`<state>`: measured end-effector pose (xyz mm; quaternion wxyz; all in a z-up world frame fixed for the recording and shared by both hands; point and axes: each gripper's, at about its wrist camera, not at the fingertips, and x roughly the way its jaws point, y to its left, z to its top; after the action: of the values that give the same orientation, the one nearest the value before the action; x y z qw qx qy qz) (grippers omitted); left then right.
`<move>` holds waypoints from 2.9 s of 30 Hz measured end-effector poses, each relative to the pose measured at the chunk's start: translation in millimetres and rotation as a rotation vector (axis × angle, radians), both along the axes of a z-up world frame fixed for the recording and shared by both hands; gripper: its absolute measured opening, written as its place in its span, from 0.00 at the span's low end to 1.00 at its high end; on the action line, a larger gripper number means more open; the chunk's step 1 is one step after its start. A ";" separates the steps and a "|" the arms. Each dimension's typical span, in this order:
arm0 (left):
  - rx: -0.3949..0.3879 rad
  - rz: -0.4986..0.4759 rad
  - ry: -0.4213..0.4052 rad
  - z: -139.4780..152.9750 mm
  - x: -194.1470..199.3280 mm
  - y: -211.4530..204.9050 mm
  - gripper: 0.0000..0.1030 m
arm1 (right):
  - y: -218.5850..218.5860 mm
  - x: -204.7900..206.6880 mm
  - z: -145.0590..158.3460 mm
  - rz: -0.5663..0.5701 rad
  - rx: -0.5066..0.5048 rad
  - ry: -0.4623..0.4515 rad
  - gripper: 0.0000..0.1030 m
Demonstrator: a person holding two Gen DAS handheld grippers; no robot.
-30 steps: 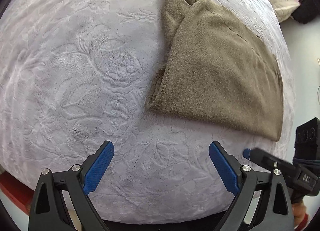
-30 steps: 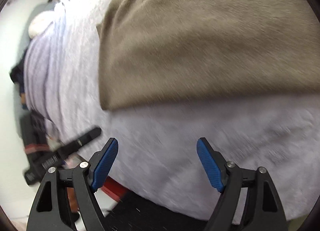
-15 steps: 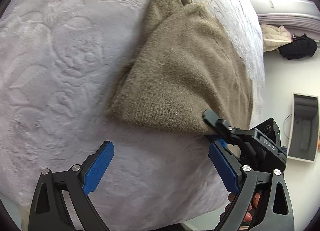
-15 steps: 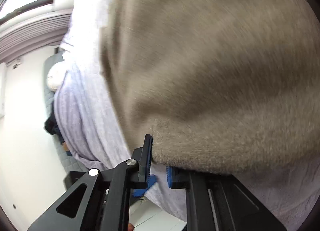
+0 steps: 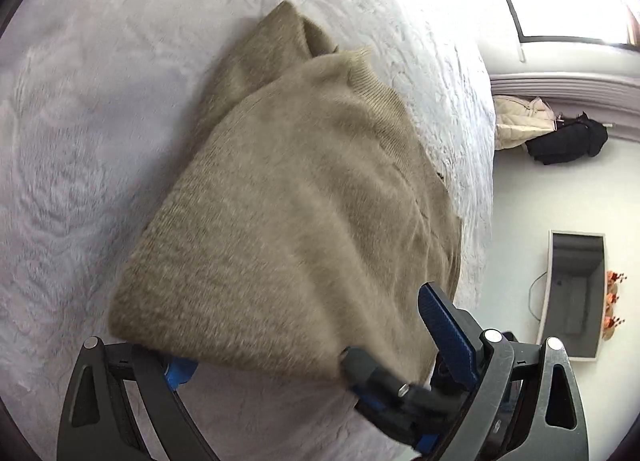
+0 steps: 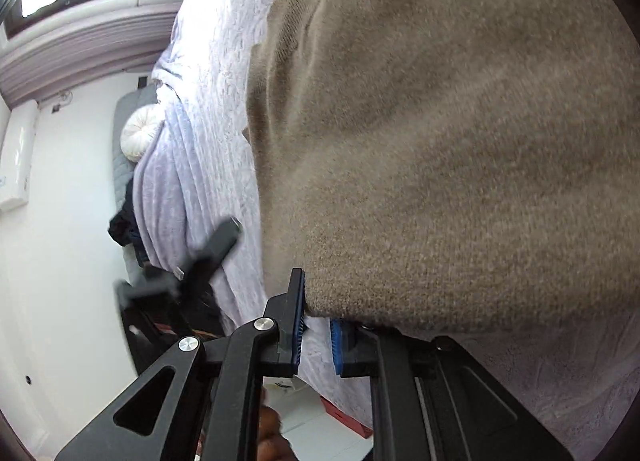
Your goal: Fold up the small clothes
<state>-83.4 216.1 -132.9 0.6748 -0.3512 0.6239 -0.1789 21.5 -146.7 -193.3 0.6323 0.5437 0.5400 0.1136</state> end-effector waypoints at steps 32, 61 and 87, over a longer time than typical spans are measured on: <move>0.758 -0.410 -0.424 24.1 5.5 -120.4 0.20 | -75.6 26.6 99.4 0.293 -0.503 -0.023 0.29; 0.977 -0.675 -0.752 15.2 -57.3 -119.4 0.20 | 184.4 175.8 -15.9 1.433 -0.989 0.289 0.76; 0.685 -0.874 -1.074 140.0 -121.9 -284.6 0.20 | -147.5 64.1 204.8 0.441 -0.753 -0.148 0.14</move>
<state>-205.4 -68.5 7.1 0.8240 0.2905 0.3136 -0.3718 85.6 -294.2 11.5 0.7840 0.1377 0.6000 0.0798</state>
